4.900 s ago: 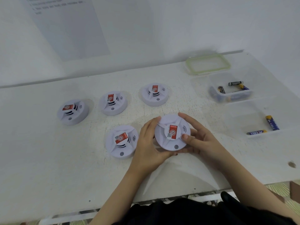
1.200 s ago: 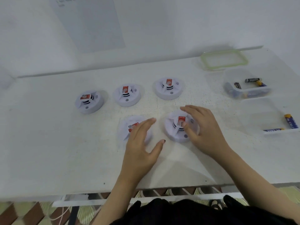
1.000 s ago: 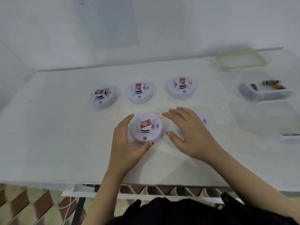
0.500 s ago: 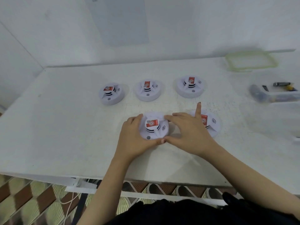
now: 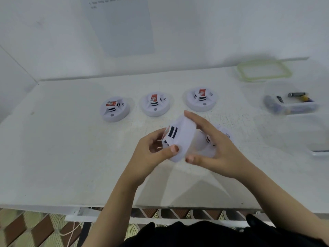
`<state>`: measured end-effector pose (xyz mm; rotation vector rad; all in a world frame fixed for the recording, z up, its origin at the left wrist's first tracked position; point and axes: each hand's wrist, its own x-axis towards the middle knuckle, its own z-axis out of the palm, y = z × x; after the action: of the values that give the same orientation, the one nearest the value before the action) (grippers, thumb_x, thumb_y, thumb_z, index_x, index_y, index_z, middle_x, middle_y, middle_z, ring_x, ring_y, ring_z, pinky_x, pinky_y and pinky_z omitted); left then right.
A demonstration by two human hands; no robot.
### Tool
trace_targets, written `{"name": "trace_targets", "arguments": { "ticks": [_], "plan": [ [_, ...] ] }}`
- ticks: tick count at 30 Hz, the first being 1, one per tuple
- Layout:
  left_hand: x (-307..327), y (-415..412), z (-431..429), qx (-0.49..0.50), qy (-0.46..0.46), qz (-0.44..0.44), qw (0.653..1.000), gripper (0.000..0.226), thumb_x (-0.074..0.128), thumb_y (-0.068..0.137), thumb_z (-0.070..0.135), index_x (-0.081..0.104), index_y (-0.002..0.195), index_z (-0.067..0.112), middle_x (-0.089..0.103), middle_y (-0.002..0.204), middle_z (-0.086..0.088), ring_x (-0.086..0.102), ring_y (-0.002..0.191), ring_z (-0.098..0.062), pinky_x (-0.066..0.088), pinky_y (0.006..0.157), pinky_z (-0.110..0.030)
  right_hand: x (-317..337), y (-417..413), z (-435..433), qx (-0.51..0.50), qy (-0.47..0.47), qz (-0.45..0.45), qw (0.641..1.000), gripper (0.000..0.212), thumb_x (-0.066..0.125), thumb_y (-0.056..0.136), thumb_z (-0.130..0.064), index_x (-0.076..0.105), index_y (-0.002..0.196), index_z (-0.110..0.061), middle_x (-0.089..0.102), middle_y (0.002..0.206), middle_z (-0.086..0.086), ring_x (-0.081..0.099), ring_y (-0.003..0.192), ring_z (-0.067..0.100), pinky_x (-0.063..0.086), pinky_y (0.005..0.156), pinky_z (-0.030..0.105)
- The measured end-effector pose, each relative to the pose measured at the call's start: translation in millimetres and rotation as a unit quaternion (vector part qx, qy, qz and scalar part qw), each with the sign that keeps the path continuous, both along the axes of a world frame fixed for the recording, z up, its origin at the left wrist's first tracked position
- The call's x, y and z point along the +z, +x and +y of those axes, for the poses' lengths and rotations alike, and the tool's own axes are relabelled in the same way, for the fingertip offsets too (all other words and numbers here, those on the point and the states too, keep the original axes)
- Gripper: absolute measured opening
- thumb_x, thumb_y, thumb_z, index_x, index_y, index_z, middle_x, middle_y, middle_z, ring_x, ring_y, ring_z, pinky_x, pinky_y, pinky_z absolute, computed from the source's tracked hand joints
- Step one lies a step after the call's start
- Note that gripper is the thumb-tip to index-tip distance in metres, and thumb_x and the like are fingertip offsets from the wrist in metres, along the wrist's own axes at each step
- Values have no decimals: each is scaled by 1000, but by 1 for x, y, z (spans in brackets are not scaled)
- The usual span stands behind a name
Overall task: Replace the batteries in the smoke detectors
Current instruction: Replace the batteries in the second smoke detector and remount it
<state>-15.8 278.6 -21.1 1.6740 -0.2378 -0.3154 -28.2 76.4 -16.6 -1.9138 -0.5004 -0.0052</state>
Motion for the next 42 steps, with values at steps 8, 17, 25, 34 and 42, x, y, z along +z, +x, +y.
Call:
{"name": "trace_targets", "arguments": {
  "ticks": [8, 17, 25, 34, 42],
  "plan": [
    [4, -1, -31, -50, -115, 42, 991, 87, 76, 71, 47, 41, 141, 10, 60, 129, -13, 60, 115, -35, 53, 86, -42, 5, -5, -19, -45, -16, -41, 998, 95, 77, 64, -41, 27, 143, -26, 42, 137, -14, 44, 126, 11, 42, 99, 25],
    [15, 3, -47, -116, 103, -99, 983, 103, 89, 62, 6, 34, 144, 33, 52, 134, 20, 52, 122, -1, 50, 91, -20, 8, -12, -54, -54, -184, -78, 978, 94, 68, 63, -61, 25, 144, -41, 36, 135, -22, 35, 122, 1, 26, 99, 8],
    [14, 5, -66, -117, 51, -77, 989, 99, 90, 52, 0, 46, 137, 28, 61, 126, 9, 57, 119, -16, 56, 89, -38, 17, -11, -77, -14, -58, 4, 998, 69, 76, 72, -40, 47, 135, -37, 48, 136, -15, 40, 131, 8, 36, 103, 21],
    [5, 2, -80, -142, 63, -72, 985, 110, 87, 56, 2, 28, 143, 32, 48, 134, 19, 50, 126, -7, 50, 96, -29, 10, -11, -78, -22, 35, 96, 995, 65, 81, 64, -30, 57, 122, -45, 59, 125, -13, 54, 117, 8, 55, 84, 38],
    [-4, -3, -64, -63, 81, -120, 987, 99, 92, 51, 8, 42, 132, 33, 54, 130, 14, 53, 123, -10, 51, 93, -27, 3, -1, -59, 18, -16, 96, 995, 64, 75, 67, -37, 51, 125, -49, 53, 120, -16, 50, 113, 6, 49, 87, 25]
  ]
}}
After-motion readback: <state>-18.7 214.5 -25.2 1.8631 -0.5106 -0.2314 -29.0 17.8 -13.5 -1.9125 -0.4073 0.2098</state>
